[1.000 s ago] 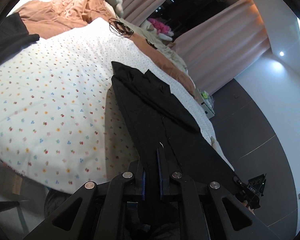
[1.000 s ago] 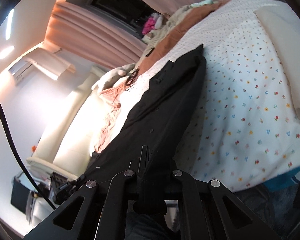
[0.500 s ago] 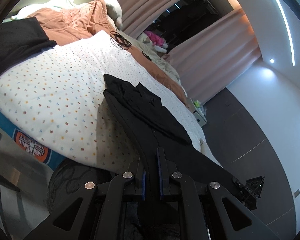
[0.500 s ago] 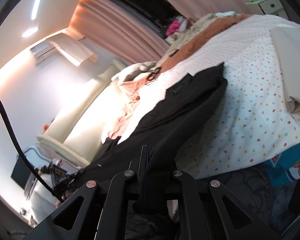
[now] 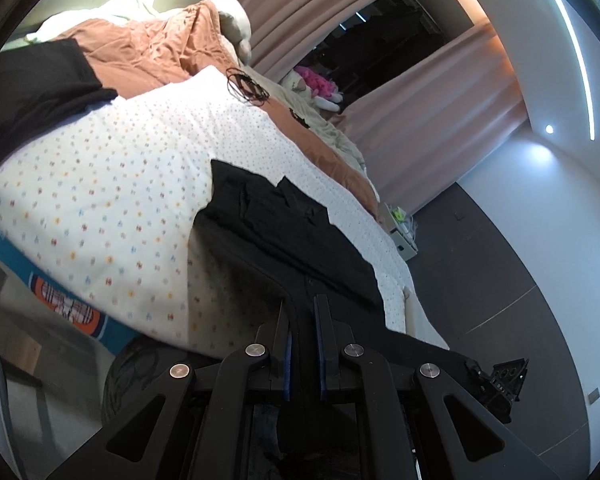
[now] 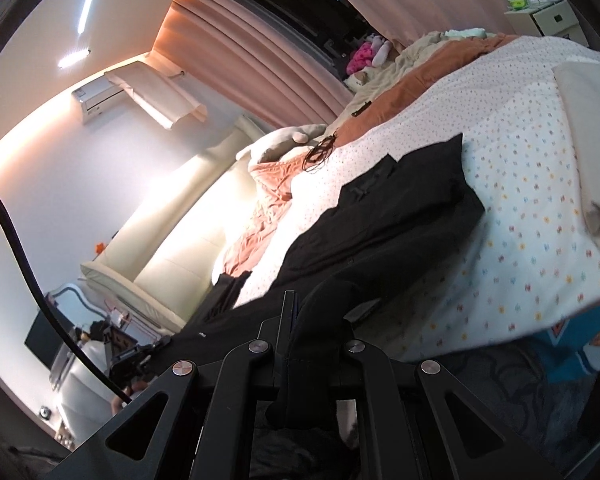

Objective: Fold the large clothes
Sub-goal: 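Lift the hem with both tools and fold it over toward the collar, then lay the hem down on the shirt and open both tools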

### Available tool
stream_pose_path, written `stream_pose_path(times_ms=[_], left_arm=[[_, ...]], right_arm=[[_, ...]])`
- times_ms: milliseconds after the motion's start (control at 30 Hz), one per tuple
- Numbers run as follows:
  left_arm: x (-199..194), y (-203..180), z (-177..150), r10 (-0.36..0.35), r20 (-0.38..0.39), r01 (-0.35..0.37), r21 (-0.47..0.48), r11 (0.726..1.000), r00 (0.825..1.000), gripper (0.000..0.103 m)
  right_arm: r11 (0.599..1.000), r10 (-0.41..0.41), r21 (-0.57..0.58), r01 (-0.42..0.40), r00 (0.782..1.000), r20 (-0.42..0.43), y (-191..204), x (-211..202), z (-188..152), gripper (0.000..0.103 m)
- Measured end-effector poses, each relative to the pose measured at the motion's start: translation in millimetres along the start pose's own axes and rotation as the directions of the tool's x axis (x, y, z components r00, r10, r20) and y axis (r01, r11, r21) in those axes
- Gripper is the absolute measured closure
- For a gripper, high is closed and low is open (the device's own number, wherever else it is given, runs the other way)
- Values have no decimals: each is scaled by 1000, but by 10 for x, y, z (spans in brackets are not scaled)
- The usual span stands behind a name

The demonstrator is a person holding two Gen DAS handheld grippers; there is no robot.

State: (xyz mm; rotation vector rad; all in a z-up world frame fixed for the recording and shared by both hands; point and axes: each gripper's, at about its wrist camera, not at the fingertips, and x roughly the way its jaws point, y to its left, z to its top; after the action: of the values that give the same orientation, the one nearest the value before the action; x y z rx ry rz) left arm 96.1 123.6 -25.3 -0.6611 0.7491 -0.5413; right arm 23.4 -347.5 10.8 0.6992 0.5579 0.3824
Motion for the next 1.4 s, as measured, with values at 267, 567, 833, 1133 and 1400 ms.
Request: stream_pose_path(times_ms=[267,567,833,1133,1400], left_arm=[[191,-253,626,-16,63,13,48,999,998,94],[596,-633,1365,-25,108,12,125,992,994,94],[1163,-731,1929,31,99,-46,158,986,995,94],[1815,-590,2340,82,66,-91,147,985,994,94],[2469,-242,2524,156,10,-156,111,981,988,94]], right_arm=[[999,6,-40,-3,997,71,177,122,593,94],[998,-23,-54,28,995,98,276,445,1341,94],[993,-109,-33,113,990,85,161,840,1898,94],[985,-168,-17,170,984,53,-161,1389,2432,94],[966,-258,-29,258,966,0,-532,2041,2632,94]])
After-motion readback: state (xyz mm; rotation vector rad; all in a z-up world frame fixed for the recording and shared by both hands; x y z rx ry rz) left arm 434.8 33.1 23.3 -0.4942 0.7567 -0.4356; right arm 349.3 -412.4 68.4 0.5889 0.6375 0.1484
